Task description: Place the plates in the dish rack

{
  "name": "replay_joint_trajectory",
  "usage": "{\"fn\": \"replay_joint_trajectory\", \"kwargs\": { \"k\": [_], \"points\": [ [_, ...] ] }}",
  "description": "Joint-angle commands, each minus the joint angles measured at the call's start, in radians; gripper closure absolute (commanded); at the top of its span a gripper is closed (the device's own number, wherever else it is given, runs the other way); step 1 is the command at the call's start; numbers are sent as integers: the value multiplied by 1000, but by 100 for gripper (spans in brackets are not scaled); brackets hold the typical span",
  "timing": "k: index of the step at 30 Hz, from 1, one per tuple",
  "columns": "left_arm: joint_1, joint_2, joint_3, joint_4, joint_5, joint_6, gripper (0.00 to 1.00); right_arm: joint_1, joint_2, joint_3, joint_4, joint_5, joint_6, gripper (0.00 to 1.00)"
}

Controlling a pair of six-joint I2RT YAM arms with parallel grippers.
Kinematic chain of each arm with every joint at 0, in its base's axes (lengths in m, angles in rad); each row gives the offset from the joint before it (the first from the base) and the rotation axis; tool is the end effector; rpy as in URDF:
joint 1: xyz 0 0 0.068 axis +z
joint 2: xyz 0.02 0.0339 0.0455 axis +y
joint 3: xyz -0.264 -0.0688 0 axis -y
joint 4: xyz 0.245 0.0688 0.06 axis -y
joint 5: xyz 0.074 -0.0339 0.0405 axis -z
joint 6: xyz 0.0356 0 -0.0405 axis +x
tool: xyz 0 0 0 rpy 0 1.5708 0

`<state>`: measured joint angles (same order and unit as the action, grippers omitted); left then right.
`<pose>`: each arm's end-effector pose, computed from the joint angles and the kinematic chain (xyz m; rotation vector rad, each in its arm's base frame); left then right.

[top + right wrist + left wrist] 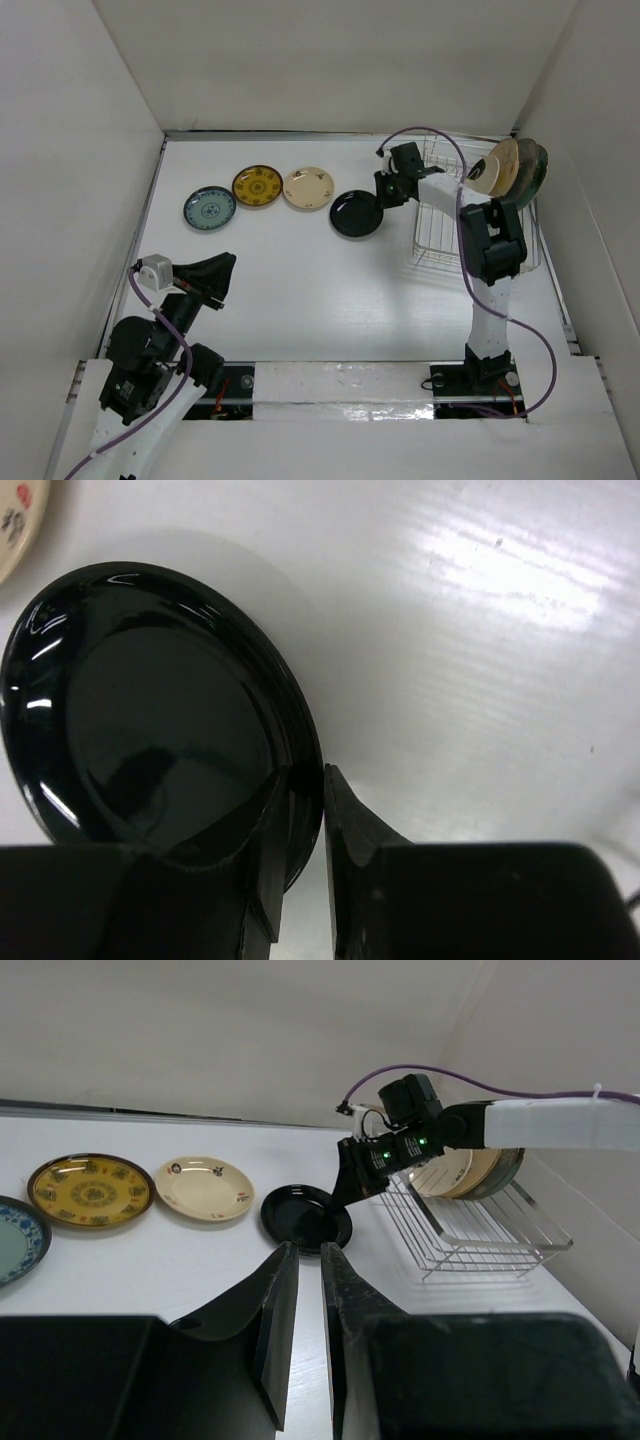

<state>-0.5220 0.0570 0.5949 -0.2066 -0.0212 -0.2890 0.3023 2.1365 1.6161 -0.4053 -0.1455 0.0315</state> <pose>0.0348 -0.0192 0.3412 0.1288 1.2626 -0.6892 0.4468 0.1447 0.1793 -0.3995 2.4793 0.3198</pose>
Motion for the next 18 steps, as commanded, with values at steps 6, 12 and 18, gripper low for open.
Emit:
{"fn": "replay_joint_trajectory", "kwargs": {
  "k": [6, 12, 18],
  "points": [
    [-6, -9, 3, 41, -9, -2, 86, 47, -266, -211, 192, -52, 108, 100],
    [-6, -6, 5, 36, -19, -4, 83, 57, -369, -321, 311, -111, 189, 100],
    [-6, -3, 5, 36, -22, -7, 82, 57, -495, -389, 402, -117, 260, 100]
  ]
}}
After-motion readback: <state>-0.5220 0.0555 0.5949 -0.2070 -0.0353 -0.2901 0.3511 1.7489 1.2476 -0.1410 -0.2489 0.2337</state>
